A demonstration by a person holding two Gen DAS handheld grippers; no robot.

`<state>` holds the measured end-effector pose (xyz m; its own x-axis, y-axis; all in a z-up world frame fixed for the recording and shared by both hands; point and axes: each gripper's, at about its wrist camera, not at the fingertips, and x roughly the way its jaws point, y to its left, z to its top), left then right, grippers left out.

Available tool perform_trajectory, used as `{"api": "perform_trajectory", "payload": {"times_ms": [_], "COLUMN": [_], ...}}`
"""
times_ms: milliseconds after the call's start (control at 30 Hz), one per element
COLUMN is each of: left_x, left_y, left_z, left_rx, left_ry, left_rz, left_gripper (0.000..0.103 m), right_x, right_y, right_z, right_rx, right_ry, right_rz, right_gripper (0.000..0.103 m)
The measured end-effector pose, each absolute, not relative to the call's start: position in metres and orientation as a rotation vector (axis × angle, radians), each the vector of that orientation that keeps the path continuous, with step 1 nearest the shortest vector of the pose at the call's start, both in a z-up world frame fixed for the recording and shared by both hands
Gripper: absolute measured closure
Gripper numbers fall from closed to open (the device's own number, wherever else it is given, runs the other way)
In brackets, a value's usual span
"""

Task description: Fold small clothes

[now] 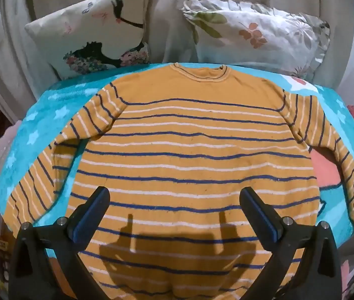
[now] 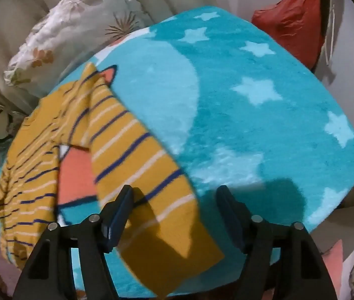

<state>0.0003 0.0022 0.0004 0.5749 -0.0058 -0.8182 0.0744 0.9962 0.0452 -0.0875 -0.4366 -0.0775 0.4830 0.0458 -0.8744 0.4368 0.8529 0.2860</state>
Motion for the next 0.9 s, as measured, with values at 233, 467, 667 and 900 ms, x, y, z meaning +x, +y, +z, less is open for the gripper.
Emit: {"api": "perform_trajectory", "payload": {"times_ms": [233,467,667,900], "left_x": [0.003,0.004,-0.002,-0.025], "left_y": [0.014,0.035,0.059,0.131], "left_z": [0.009,0.018,0.021,0.024], "left_rx": [0.03,0.013,0.009,-0.059], "left_ry": [0.935,0.916,0.926,0.881], "left_rz": [-0.031,0.028,0.11,0.253], "left_gripper": [0.0,0.0,0.0,0.0], "right_x": [-0.084,-0.072,-0.061,-0.046], "right_y": [-0.457,-0.522,-0.504,-0.484], "right_z": [-0.047,-0.014,0.004,0.029], "right_rx": [0.575,0.388,0.346,0.278], "right_ry": [1.034,1.021,0.969,0.863], "right_rz": [-0.221,-0.58,-0.596,-0.619], "right_gripper": [0.095,0.091,0.062,0.051]}}
